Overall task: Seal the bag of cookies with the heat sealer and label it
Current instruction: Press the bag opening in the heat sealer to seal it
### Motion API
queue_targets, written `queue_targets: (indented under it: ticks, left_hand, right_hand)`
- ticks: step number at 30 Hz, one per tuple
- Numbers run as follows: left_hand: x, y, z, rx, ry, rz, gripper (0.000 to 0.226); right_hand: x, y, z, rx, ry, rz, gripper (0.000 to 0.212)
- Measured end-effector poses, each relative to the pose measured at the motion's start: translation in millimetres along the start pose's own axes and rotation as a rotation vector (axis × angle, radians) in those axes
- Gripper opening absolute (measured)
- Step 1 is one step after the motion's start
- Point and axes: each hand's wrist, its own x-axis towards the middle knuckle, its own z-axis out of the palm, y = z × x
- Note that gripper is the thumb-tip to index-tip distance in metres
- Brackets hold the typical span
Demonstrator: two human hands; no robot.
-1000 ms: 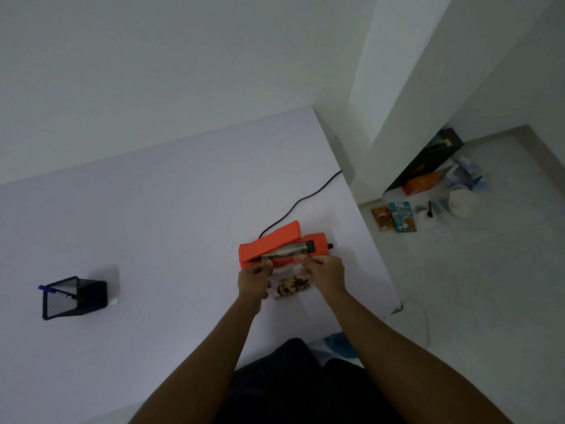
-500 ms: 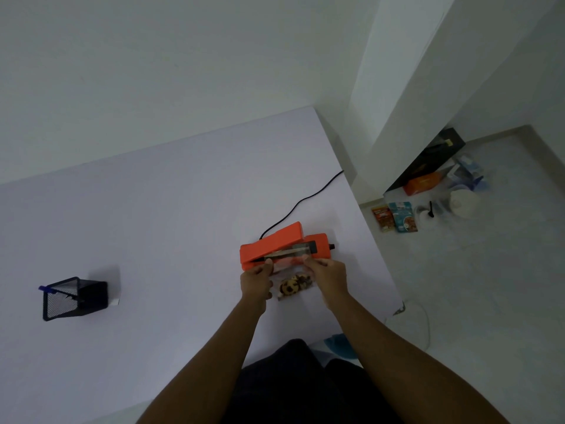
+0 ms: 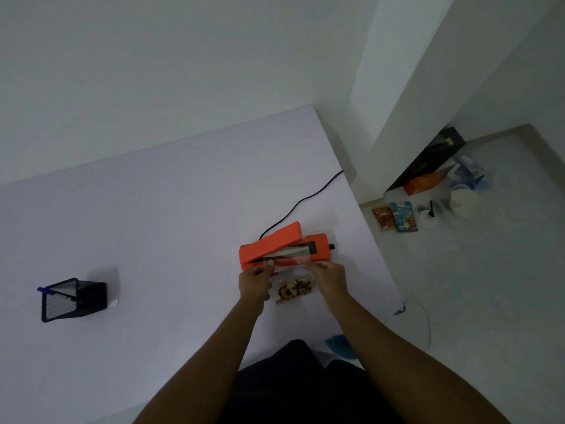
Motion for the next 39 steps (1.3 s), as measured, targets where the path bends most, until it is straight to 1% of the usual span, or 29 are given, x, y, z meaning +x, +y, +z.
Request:
queue_targets:
  ticks: [2,5,12,15,18,24,27,29,33,36,39]
  left_hand:
    - [0.0,1.2,0.8,0.002,0.005,-0.007,0.025]
    - [-0.4,2.9,2.2,0.009,0.032,-0.029,0.023]
    - [-0.2,1.3,4.9,0.005,0.058,-0.040,0.024]
    - [-0.3,1.6,4.6,0.007,0.063,-0.031,0.023]
    - [0.2,1.9,2.3,0.015,0.058,-0.031,0.023]
    - [-0.5,4.7,0.5,0.020,0.052,-0.021,0.025]
    - [-1.2,5.5,0.2,0.028,0.058,-0.021,0.023]
    - [-0.6,5.6,-0.2,0.027,0.051,-0.024,0.023]
    - [-0.2,5.7,0.4,0.022,0.043,-0.021,0.022]
    - [0.8,5.4,0.1,0.033,0.045,-0.020,0.022]
    - [1.5,5.7,0.5,0.042,0.054,-0.028,0.019]
  right_hand:
    - [1.7,1.8,0.5,-0.003,0.014,-0.012,0.020]
    - [2.1,2.2,2.3,0.000,0.025,-0.030,0.032]
    - [1.0,2.9,1.1,-0.025,0.007,-0.040,0.042]
    - [0.9,3.5,0.9,-0.023,0.010,-0.034,0.040]
    - [-0.4,0.7,1.4,-0.024,0.010,-0.026,0.029]
    - [0.1,1.2,4.7,-0.023,0.022,-0.028,0.031]
    - [1.1,0.0,6.3,-0.043,0.031,-0.030,0.021]
    - [1.3,0.6,7.5,-0.059,0.043,-0.045,0.017]
    - [2.8,1.6,7.9,-0.064,0.060,-0.039,0.019]
    - [4.0,1.9,7.8,-0.046,0.067,-0.024,0.030]
    - [3.8,1.6,7.7,-0.043,0.069,-0.018,0.032]
